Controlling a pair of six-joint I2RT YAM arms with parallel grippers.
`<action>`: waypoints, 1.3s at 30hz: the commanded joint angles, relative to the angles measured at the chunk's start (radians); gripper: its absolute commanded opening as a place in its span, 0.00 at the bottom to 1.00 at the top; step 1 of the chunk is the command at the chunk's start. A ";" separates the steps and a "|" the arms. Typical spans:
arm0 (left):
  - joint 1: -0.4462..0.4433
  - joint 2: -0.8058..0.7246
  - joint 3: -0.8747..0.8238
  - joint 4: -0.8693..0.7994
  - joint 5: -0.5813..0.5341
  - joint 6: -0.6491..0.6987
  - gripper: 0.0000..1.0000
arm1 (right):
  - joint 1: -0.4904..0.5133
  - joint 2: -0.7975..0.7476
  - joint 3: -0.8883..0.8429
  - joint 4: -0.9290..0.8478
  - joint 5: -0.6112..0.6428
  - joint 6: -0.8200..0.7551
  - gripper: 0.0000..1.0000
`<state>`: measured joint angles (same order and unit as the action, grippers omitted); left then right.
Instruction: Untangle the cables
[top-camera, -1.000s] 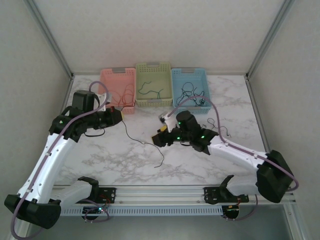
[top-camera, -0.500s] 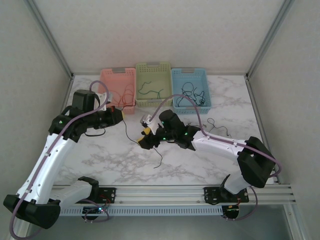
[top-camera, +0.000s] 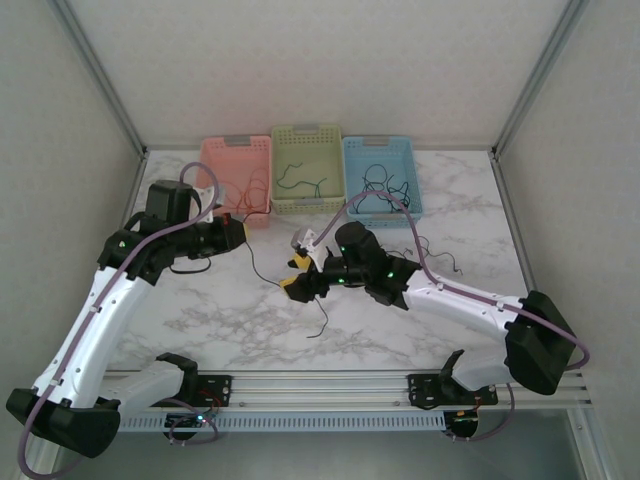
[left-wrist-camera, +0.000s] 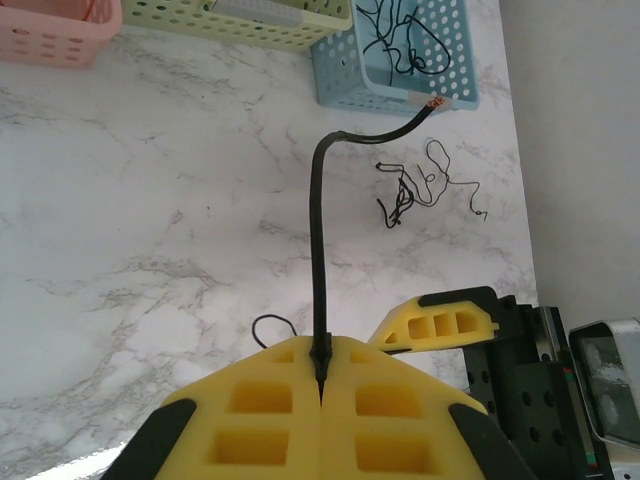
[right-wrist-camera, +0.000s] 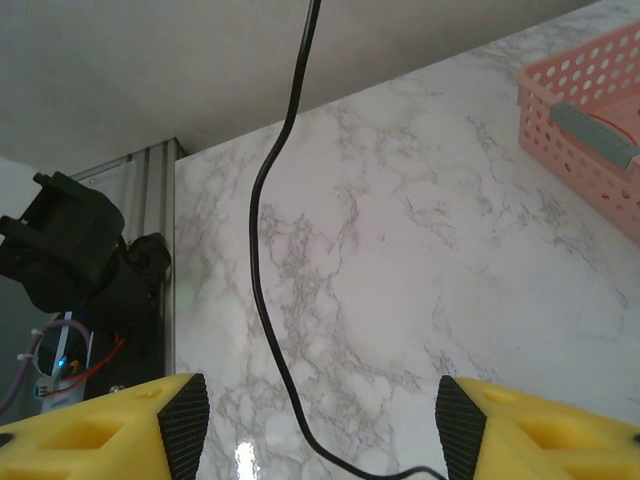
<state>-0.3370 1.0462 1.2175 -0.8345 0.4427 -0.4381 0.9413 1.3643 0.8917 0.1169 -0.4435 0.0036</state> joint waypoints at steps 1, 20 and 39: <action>-0.014 -0.005 0.024 -0.014 -0.007 0.005 0.00 | 0.010 0.036 0.023 -0.004 -0.032 -0.033 0.65; -0.017 -0.012 0.037 -0.035 -0.038 0.010 0.06 | 0.020 0.123 0.090 -0.002 -0.020 -0.041 0.00; -0.017 -0.103 0.000 -0.114 -0.365 0.033 0.85 | -0.425 -0.034 0.426 -0.164 0.376 0.047 0.00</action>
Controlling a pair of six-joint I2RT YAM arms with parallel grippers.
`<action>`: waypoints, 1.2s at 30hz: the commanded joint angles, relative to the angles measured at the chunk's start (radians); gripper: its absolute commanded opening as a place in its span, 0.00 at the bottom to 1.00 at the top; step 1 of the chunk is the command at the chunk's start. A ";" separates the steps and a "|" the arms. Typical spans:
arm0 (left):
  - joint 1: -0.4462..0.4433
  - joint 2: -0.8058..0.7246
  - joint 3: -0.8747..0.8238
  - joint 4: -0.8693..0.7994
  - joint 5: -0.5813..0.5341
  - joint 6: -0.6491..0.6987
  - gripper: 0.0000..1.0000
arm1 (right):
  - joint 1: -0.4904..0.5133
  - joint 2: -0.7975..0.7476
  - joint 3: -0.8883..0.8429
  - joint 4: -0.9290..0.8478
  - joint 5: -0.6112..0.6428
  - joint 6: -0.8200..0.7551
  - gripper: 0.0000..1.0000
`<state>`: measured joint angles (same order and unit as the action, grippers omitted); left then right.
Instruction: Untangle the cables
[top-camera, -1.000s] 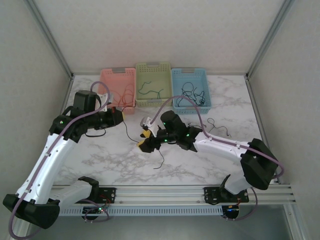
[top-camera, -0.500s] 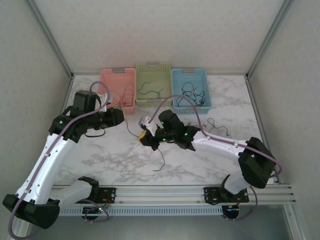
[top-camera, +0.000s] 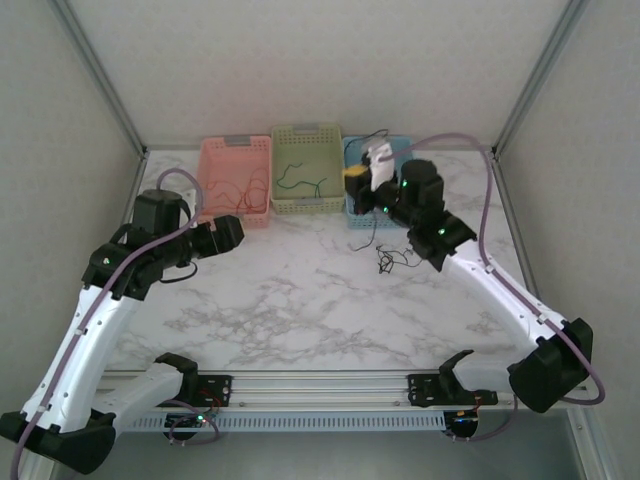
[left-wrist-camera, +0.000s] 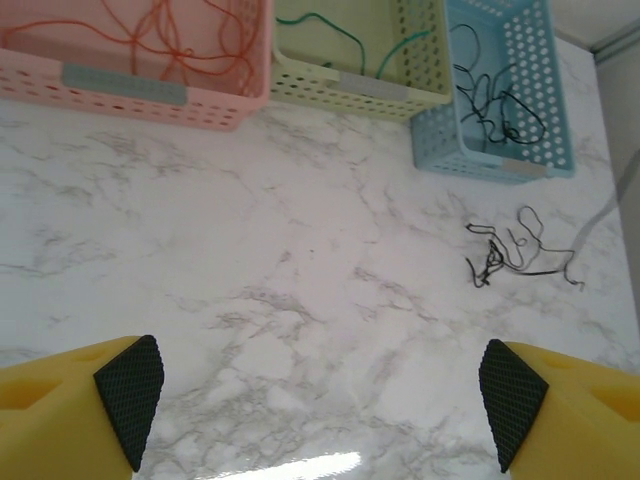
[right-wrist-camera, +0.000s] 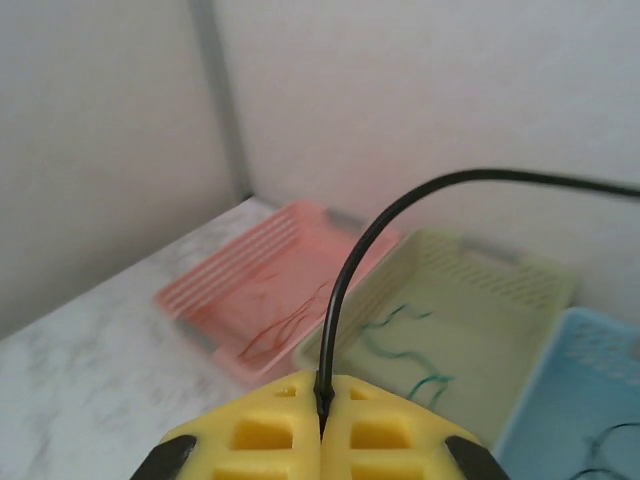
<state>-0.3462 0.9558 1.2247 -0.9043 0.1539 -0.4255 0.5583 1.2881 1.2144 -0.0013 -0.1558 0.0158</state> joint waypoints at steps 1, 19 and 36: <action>-0.007 -0.014 -0.010 -0.048 -0.080 0.024 0.85 | -0.054 0.059 0.136 -0.048 0.106 0.035 0.00; -0.007 -0.023 -0.063 -0.037 -0.057 0.019 0.86 | -0.232 0.861 0.719 -0.235 0.159 0.172 0.00; -0.008 0.011 -0.102 0.019 0.018 0.012 0.86 | -0.251 0.508 0.478 -0.597 0.237 0.296 0.54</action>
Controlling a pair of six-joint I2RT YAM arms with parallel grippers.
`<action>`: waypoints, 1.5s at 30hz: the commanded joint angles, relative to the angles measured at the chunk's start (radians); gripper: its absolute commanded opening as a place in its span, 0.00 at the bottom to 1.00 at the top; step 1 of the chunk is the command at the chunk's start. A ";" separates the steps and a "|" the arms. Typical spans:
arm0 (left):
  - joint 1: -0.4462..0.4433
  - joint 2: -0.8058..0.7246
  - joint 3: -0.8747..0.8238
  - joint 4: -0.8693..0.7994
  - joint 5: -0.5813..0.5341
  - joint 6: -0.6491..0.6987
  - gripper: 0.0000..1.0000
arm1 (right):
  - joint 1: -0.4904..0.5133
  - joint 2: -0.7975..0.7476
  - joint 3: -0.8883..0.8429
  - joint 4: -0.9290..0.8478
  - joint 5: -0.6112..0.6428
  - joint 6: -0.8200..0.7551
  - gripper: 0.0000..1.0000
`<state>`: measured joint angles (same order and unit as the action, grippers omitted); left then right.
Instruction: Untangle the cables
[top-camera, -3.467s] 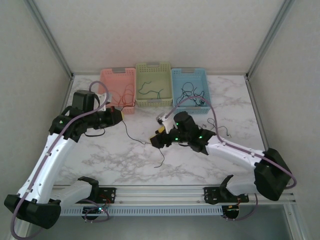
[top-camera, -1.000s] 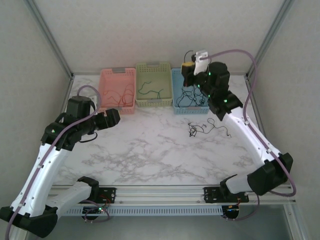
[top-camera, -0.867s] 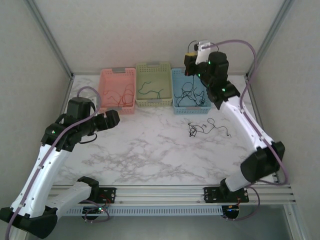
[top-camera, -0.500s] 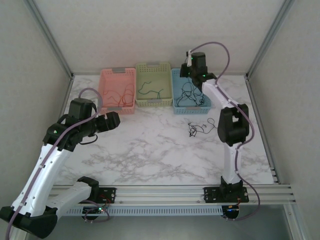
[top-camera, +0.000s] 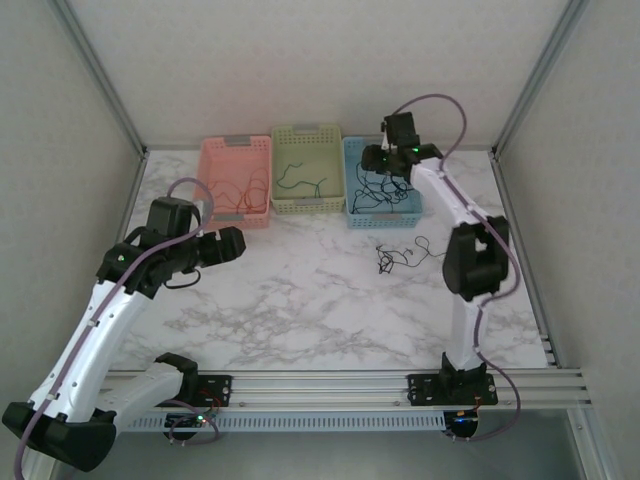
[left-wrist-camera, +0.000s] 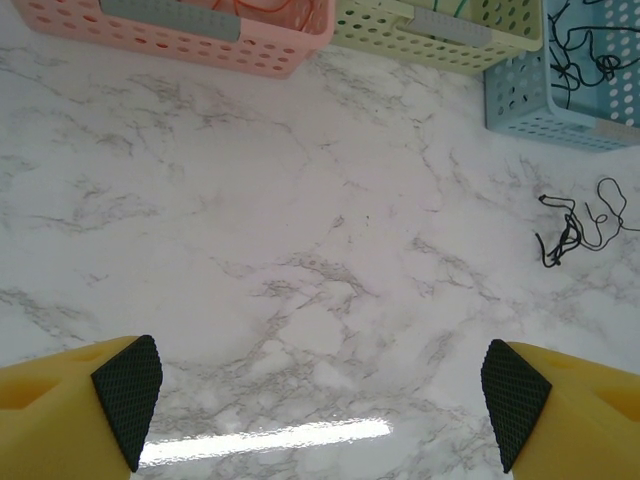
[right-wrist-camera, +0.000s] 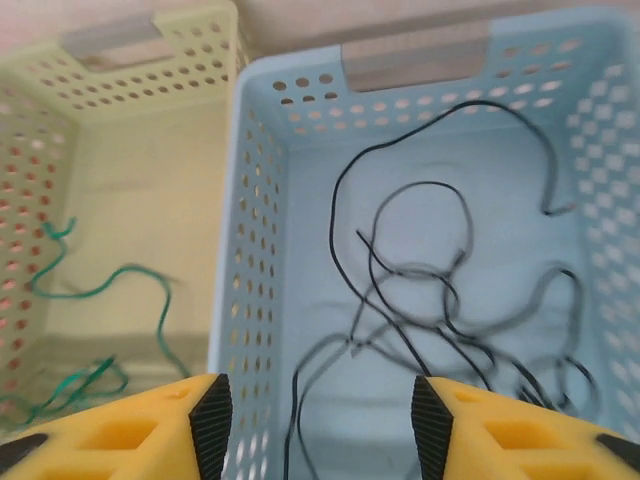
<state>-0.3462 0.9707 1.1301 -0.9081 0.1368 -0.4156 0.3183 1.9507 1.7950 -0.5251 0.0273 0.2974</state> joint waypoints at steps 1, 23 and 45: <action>-0.008 -0.007 -0.008 0.025 0.043 0.003 0.86 | -0.027 -0.222 -0.183 -0.070 0.073 0.032 0.53; -0.010 -0.018 -0.029 0.032 0.085 0.018 0.85 | -0.386 -0.299 -0.808 0.133 -0.100 0.499 0.48; -0.041 0.007 -0.054 0.103 0.147 -0.026 0.82 | -0.386 -0.769 -0.821 0.150 -0.420 0.437 0.00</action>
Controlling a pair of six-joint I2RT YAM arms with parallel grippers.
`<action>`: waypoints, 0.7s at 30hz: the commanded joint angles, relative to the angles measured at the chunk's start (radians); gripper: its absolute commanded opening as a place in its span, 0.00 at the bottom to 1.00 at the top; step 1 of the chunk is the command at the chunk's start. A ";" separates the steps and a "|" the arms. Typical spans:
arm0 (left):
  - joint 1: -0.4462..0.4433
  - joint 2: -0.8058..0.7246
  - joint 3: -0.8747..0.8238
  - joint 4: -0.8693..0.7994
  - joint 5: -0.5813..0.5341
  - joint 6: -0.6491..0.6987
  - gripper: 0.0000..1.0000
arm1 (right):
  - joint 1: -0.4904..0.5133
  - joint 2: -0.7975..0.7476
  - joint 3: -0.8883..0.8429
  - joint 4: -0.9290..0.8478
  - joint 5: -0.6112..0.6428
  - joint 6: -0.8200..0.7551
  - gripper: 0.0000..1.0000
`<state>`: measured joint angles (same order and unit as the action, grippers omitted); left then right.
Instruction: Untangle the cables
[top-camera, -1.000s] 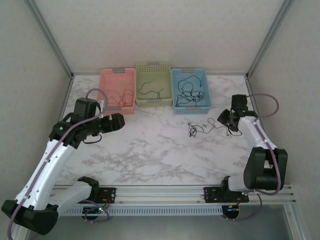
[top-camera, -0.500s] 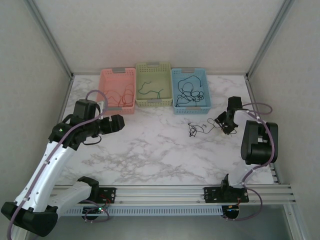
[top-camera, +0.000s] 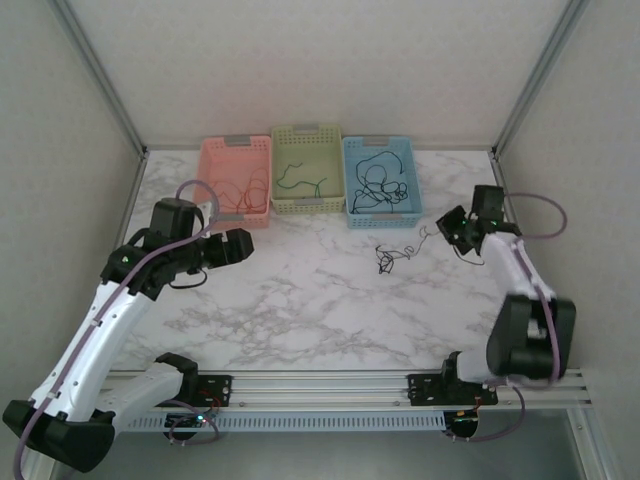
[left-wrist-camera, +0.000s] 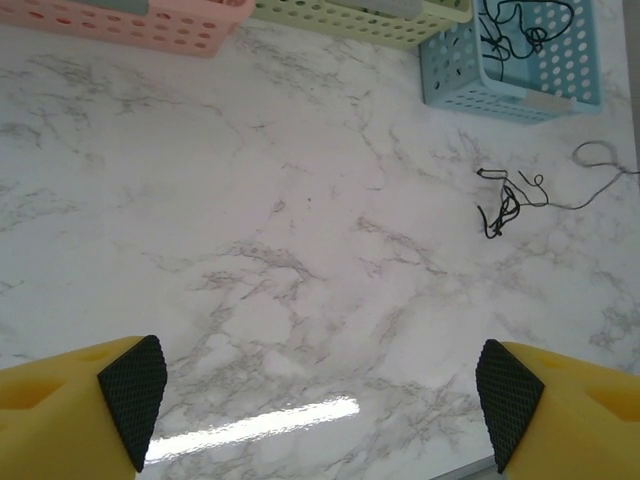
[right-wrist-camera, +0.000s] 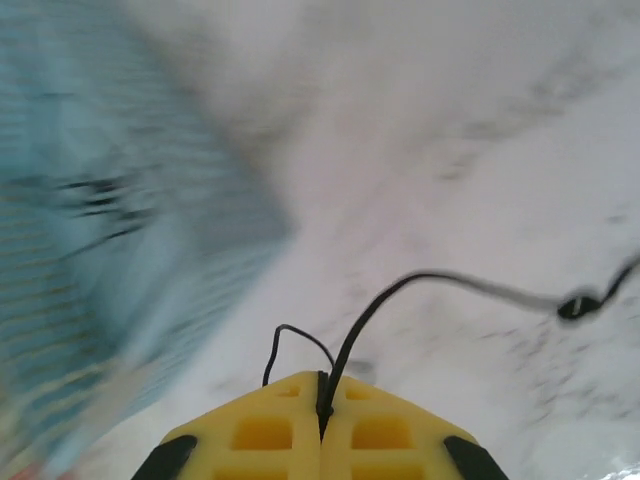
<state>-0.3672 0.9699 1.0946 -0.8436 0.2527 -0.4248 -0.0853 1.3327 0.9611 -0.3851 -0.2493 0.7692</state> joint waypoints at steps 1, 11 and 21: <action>-0.025 0.010 -0.024 0.051 0.037 -0.021 0.82 | 0.025 -0.194 0.031 0.015 -0.185 -0.037 0.00; -0.115 0.080 -0.029 0.149 0.042 -0.058 0.71 | 0.242 -0.278 0.299 0.067 -0.451 0.053 0.00; -0.189 0.154 -0.079 0.241 0.064 -0.071 0.65 | 0.403 -0.218 0.239 0.115 -0.379 0.082 0.00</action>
<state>-0.5392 1.1133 1.0355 -0.6407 0.3008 -0.4824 0.3000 1.1049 1.2358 -0.2951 -0.6483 0.8375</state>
